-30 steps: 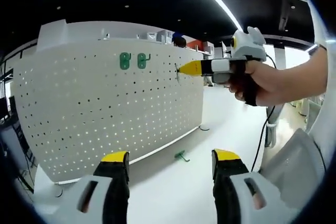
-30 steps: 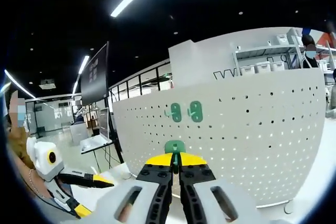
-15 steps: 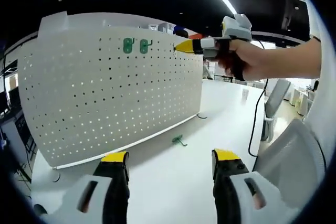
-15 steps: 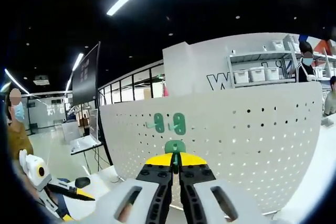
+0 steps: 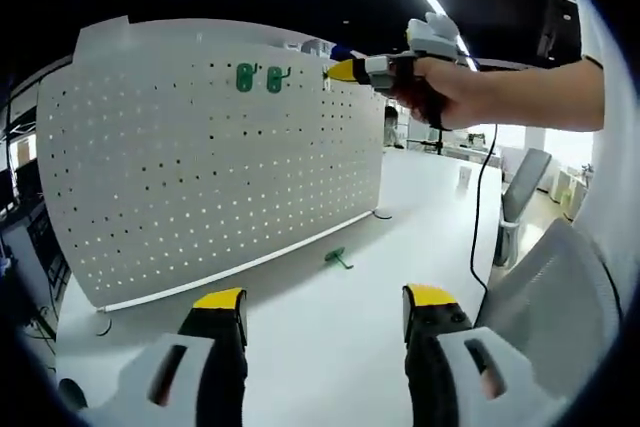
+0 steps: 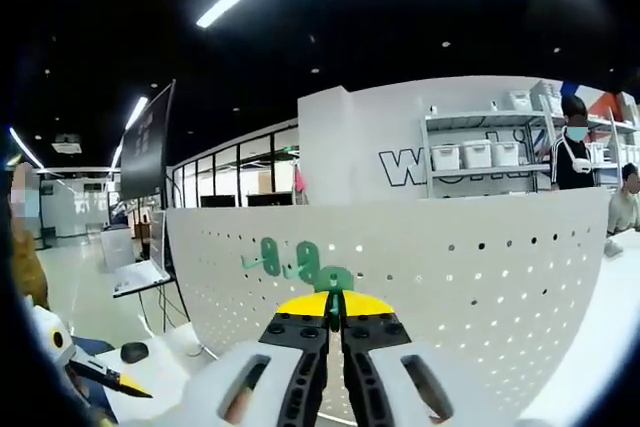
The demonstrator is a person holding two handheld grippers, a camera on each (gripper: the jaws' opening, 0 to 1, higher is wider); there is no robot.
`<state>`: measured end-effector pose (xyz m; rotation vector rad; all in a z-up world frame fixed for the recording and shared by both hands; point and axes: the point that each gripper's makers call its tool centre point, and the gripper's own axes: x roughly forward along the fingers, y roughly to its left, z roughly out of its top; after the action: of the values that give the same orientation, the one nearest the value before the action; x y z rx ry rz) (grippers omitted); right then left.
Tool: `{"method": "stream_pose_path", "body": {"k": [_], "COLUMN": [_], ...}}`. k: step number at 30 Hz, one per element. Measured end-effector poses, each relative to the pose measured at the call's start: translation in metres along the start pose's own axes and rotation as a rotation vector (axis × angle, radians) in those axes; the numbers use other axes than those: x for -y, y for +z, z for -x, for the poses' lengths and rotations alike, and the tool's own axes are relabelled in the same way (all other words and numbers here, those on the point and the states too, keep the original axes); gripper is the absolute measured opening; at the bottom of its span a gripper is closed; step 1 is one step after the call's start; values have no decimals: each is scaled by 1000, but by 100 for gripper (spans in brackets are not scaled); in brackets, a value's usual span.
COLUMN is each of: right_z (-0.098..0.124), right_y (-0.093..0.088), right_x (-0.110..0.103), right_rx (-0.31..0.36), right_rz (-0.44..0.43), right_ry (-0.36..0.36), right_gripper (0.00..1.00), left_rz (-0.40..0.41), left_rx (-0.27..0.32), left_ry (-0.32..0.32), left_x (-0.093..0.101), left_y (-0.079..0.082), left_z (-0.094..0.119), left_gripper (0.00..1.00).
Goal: Insert the hook assembly into the mounting plate slot until the hook locks in place.
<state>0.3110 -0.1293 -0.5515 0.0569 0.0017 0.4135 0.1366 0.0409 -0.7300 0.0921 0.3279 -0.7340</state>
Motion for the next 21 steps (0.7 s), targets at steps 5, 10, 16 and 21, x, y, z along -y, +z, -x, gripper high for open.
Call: {"method": "stream_pose_path", "body": {"k": [5, 10, 16, 21], "right_z": [-7, -14, -19, -24], "right_y": [5, 9, 12, 12], "right_x": [2, 3, 9, 15], "right_rx": [17, 41, 60, 73], "right_rz": [7, 13, 23, 24], "right_ry": [-15, -29, -52, -69], "right_gripper": [0, 0, 0, 0], "left_rz": [2, 2, 4, 8], "left_rx": [0, 0, -9, -7], "left_ry": [-1, 5, 8, 13], "left_x": [1, 0, -2, -3], "left_y": [0, 0, -3, -2], "left_z": [0, 1, 1, 1], "left_gripper": [65, 65, 65, 64]}}
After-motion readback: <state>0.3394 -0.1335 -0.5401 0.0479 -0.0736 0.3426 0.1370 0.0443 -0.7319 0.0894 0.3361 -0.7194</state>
